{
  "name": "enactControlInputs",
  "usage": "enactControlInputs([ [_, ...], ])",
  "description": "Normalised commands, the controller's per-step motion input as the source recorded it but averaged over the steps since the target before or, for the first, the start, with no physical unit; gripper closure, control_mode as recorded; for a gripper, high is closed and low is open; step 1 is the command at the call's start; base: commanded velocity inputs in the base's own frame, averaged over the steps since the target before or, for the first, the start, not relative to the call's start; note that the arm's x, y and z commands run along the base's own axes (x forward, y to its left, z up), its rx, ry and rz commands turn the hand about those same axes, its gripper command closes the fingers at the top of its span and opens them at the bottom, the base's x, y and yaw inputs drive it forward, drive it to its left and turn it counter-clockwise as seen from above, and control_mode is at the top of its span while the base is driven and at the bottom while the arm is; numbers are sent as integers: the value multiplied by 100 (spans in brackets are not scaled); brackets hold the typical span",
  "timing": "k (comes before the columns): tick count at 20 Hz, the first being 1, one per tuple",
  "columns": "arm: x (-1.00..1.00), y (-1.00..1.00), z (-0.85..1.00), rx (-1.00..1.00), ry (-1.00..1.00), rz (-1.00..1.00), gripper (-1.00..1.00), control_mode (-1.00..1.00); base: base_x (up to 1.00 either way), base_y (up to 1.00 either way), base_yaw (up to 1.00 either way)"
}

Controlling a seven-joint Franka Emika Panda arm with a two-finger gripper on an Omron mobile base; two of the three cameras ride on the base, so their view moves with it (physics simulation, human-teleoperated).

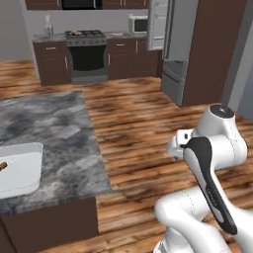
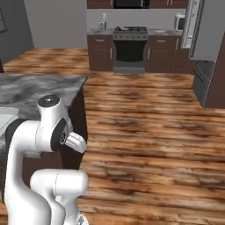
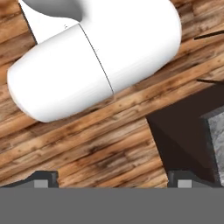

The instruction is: Place the cold items (lime and eggplant) from the fridge in one tupperware on the dining counter. Place the warm items (hot dog and kebab skewer) in the stove area in another tupperware.

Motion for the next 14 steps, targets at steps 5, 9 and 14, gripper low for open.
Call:
enactControlInputs([
  [5,0,0,0,0,0,0,-100,100,88,-81,5],
  [9,0,0,0,0,0,0,-100,100,100,-2,0],
  [14,0,0,0,0,0,0,-100,100,100,0,0],
])
